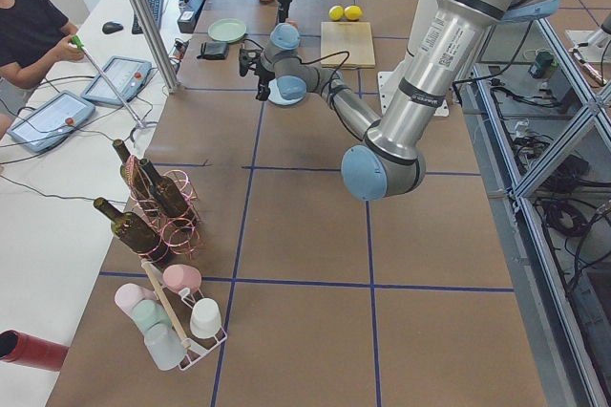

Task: Pick orange to plate
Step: 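Release the plate and withdraw the left gripper while the right gripper grasps the orange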

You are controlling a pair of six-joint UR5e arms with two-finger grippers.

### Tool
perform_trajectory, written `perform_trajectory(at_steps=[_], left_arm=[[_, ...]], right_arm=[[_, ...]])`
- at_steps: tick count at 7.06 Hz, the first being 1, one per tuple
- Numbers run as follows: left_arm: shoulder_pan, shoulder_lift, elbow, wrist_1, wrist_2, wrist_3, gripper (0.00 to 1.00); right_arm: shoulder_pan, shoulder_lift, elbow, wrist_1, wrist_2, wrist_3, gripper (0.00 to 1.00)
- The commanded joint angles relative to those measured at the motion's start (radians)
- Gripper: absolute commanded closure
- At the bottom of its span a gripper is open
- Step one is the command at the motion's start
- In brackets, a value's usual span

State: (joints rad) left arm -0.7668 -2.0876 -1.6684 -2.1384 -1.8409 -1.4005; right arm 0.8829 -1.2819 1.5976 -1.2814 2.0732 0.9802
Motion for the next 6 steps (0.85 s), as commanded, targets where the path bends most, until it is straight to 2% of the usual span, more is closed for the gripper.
perform_trajectory(at_steps=[1, 6], left_arm=[[0.0, 0.003, 0.001, 0.0, 0.002, 0.0, 0.0], [-0.002, 0.003, 0.001, -0.001, 0.0, 0.0, 0.0]], right_arm=[[-0.022, 0.001, -0.005, 0.001, -0.013, 0.002, 0.0], [-0.033, -0.013, -0.011, -0.001, -0.005, -0.002, 0.0]])
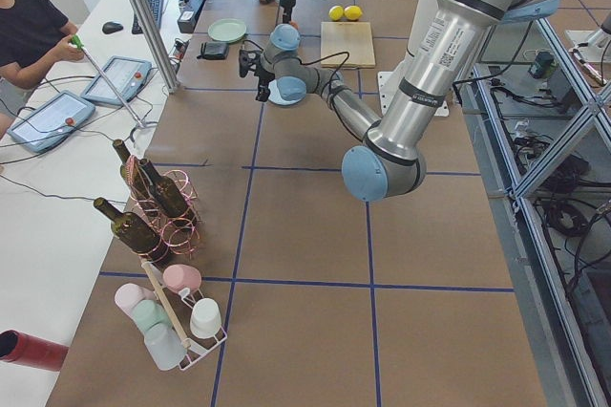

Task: Pick orange to plate
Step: 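Release the plate and withdraw the left gripper while the right gripper grasps the orange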

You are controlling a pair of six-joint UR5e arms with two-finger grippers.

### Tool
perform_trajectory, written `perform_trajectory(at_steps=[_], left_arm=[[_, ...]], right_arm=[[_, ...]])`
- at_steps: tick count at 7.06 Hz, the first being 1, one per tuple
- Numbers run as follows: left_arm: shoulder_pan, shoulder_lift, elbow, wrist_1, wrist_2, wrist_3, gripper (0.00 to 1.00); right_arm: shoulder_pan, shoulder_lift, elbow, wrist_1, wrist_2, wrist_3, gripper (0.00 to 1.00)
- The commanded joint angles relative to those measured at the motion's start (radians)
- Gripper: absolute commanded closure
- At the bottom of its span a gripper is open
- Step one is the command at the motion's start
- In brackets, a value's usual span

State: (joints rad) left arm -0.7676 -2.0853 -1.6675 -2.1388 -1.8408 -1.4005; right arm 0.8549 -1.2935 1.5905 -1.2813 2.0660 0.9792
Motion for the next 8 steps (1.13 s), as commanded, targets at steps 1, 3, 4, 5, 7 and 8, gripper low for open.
perform_trajectory(at_steps=[1, 3, 4, 5, 7, 8], left_arm=[[-0.002, 0.001, 0.0, 0.0, 0.0, 0.002, 0.0], [-0.007, 0.001, 0.003, -0.001, -0.002, 0.002, 0.0], [-0.007, 0.001, 0.003, -0.001, -0.002, 0.0, 0.0], [-0.007, 0.001, 0.005, -0.001, -0.002, 0.002, 0.0], [-0.035, 0.002, 0.0, 0.0, -0.006, 0.093, 0.0], [-0.047, 0.008, -0.005, -0.006, -0.005, 0.189, 0.0]], right_arm=[[-0.008, -0.001, -0.009, 0.0, 0.003, 0.0, 0.0], [-0.008, -0.001, -0.007, 0.002, 0.008, 0.001, 0.01], [-0.008, -0.001, -0.003, 0.003, 0.009, 0.006, 0.39], [-0.008, 0.0, -0.001, 0.003, 0.012, -0.002, 0.86], [-0.005, 0.002, 0.069, -0.01, 0.016, 0.001, 1.0], [0.012, 0.009, 0.11, -0.013, 0.057, 0.013, 1.0]])
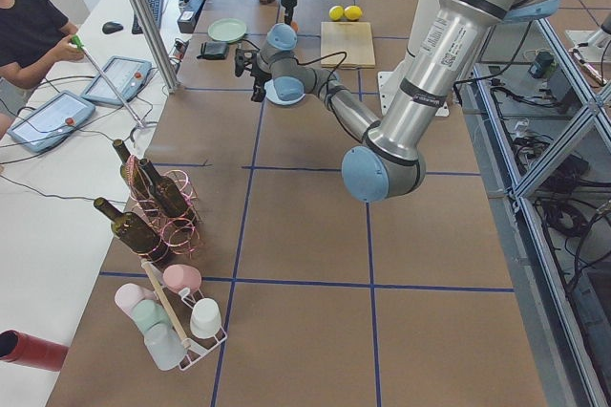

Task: Pick orange to plate
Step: 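Carry the orange with the right gripper and lower it onto the white plate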

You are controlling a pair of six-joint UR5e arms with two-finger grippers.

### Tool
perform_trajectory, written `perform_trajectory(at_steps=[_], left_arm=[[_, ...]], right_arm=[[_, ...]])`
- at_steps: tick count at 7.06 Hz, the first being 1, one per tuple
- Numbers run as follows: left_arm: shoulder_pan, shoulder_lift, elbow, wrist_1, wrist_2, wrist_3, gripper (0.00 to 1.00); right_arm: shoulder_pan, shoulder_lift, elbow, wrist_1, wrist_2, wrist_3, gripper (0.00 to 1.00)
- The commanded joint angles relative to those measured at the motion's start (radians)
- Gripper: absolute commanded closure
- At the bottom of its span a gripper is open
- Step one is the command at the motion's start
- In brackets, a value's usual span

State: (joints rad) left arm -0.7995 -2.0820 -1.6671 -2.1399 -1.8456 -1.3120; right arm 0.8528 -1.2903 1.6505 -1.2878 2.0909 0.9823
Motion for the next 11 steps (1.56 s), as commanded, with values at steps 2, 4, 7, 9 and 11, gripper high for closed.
perform_trajectory(at_steps=[2, 4, 7, 9, 11], left_arm=[[-0.03, 0.103, -0.031, 0.0, 0.005, 0.219, 0.0], [-0.069, 0.184, -0.033, 0.005, 0.003, 0.363, 0.0], [-0.281, 0.197, -0.045, 0.225, -0.183, 0.648, 0.0], [-0.403, 0.203, -0.049, 0.43, -0.236, 0.917, 0.0], [-0.466, 0.227, -0.036, 0.491, -0.239, 1.062, 0.0]], right_arm=[[0.018, 0.05, 0.109, -0.008, 0.04, 0.08, 1.0], [0.011, 0.139, 0.106, -0.027, 0.04, 0.175, 1.0], [-0.072, 0.296, 0.013, -0.019, -0.003, 0.301, 1.0], [-0.17, 0.434, -0.104, -0.015, -0.147, 0.367, 1.0], [-0.254, 0.508, -0.168, -0.018, -0.256, 0.409, 1.0]])
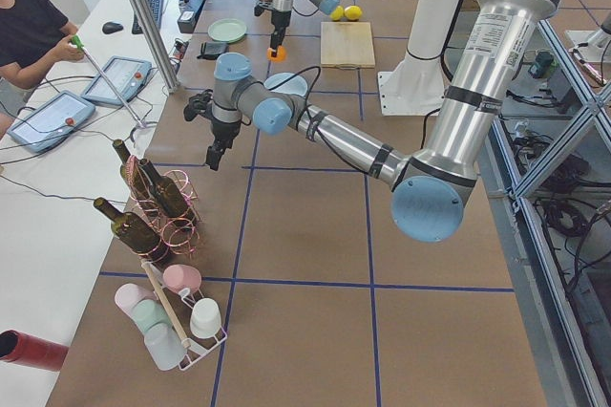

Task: Pick orange to plate
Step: 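Carry the orange with the right gripper and lower it onto the white plate, then open the right gripper and lift it away from the plate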

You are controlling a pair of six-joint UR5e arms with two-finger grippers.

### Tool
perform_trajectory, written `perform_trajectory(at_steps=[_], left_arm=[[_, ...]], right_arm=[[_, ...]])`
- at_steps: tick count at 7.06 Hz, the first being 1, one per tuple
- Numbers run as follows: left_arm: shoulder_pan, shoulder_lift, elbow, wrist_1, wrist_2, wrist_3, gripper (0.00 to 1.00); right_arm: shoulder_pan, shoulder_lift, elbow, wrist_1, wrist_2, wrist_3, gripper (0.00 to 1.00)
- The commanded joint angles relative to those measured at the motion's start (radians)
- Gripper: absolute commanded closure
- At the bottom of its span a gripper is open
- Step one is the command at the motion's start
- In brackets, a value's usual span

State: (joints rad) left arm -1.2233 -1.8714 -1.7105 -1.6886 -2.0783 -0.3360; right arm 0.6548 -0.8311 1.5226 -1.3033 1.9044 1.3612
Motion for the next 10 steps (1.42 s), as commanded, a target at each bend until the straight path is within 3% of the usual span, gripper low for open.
perform_trajectory(at_steps=[1, 2, 4, 5, 6, 9, 10], left_arm=[[-0.07, 0.037, 0.012, 0.038, -0.019, 0.086, 0.0], [-0.094, 0.038, 0.029, 0.04, -0.078, 0.087, 0.0], [-0.099, 0.067, 0.032, 0.034, -0.098, 0.087, 0.0], [-0.099, 0.077, 0.032, 0.03, -0.098, 0.089, 0.0], [-0.099, 0.089, 0.032, 0.03, -0.097, 0.112, 0.0], [-0.113, 0.159, 0.034, 0.024, -0.097, 0.219, 0.0], [-0.126, 0.176, 0.034, 0.02, -0.097, 0.254, 0.0]], right_arm=[[-0.101, 0.075, -0.088, -0.002, -0.112, 0.038, 1.0], [-0.13, 0.11, -0.149, -0.004, -0.128, 0.036, 1.0], [-0.139, 0.139, -0.205, -0.004, -0.142, 0.027, 1.0], [-0.138, 0.147, -0.205, -0.004, -0.142, 0.024, 0.34], [-0.136, 0.147, -0.205, -0.005, -0.142, -0.019, 0.0], [-0.091, 0.136, -0.203, -0.016, -0.108, -0.108, 0.0], [-0.045, 0.109, -0.181, -0.04, -0.019, -0.155, 0.0]])
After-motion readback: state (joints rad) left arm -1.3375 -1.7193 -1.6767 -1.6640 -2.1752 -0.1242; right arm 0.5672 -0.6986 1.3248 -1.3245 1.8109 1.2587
